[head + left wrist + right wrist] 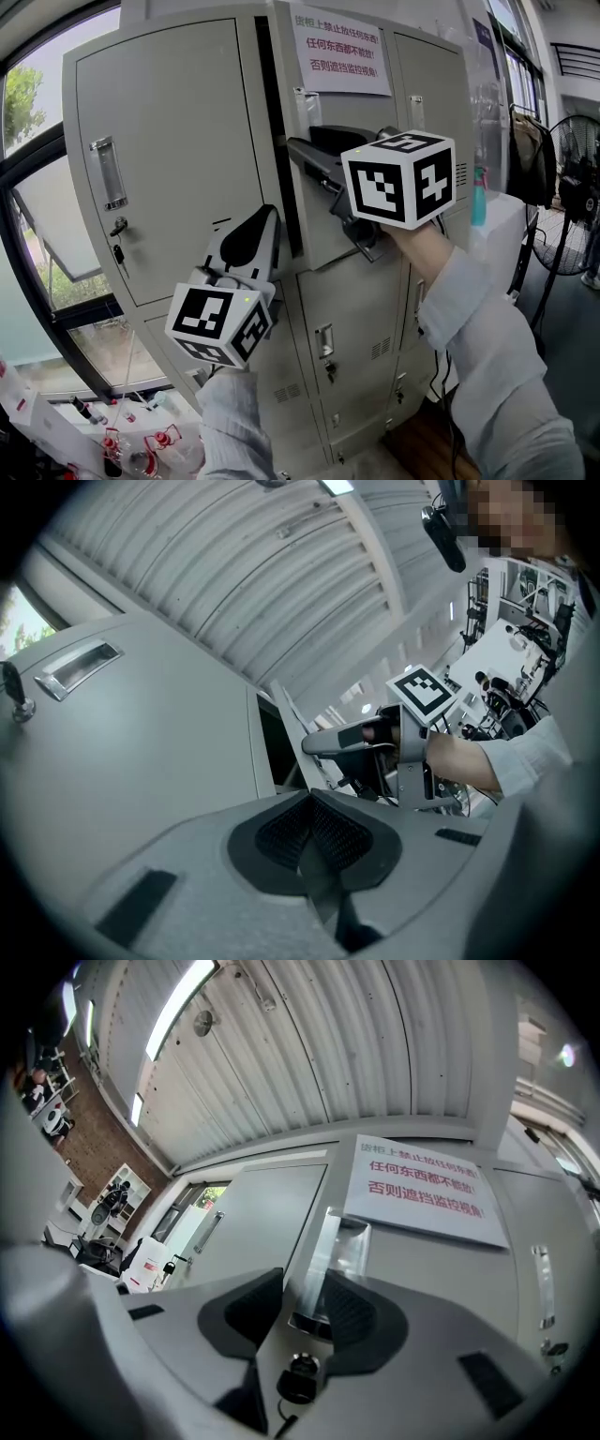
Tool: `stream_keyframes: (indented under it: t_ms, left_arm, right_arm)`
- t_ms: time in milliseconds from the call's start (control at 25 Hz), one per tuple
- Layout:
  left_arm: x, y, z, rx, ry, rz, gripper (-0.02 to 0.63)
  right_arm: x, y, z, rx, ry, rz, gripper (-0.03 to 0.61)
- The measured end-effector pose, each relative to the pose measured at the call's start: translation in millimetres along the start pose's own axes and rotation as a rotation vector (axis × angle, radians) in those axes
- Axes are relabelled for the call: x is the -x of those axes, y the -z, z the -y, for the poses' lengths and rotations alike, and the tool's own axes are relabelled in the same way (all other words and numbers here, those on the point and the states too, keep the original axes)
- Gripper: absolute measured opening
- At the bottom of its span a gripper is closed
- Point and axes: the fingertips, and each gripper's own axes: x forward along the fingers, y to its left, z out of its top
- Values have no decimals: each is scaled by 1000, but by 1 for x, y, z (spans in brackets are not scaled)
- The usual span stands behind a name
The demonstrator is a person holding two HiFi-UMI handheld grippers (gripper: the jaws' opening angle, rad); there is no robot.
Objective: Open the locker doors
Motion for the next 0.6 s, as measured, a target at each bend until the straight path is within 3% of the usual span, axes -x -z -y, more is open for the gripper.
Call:
stream_keyframes:
  t_ms: [600]
  left_arm:
    - [23, -16, 44, 9, 70, -24, 14]
  right_arm:
    - [65, -23, 11, -67, 55, 12, 133]
